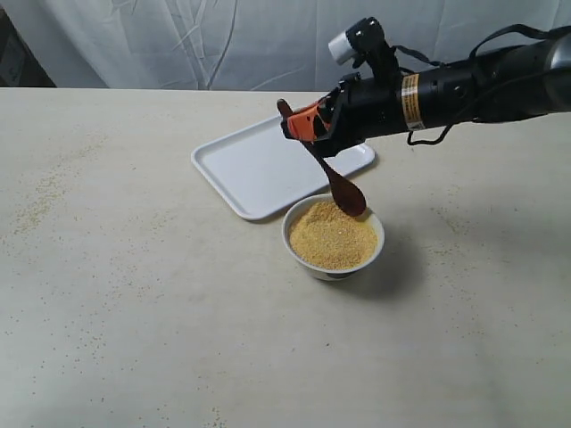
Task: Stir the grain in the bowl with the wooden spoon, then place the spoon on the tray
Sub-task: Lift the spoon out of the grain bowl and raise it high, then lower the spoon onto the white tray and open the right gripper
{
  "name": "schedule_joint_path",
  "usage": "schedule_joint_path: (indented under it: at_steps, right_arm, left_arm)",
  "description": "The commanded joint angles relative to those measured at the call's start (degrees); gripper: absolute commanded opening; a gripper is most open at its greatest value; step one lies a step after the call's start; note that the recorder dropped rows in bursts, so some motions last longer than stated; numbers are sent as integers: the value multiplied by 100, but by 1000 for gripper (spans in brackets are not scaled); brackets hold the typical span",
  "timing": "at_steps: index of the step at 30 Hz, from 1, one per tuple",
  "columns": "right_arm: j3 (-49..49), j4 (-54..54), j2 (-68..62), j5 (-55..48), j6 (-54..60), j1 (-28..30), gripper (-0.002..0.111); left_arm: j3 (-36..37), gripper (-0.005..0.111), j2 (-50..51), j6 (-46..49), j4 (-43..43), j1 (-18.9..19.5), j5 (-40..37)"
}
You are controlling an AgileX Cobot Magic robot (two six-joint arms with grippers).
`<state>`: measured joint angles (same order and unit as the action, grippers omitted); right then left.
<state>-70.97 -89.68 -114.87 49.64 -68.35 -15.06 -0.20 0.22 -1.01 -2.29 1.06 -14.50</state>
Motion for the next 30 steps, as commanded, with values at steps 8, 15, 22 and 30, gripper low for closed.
schedule_joint_path:
  at_steps: [8, 15, 22, 30]
  right_arm:
    - [-13, -185, 90, 256, -212, -322, 4]
    - [-13, -349, 43, -437, -212, -336, 4]
    - [-172, 759, 518, -743, -1320, -324, 4]
    - [-2004, 275, -181, -1009, -4654, -19, 4]
  left_arm:
    - [20, 0, -22, -1, -13, 22, 78]
    - [20, 0, -22, -1, -13, 22, 78]
    - [20, 0, -22, -1, -13, 22, 78]
    - [20, 0, -22, -1, -13, 22, 78]
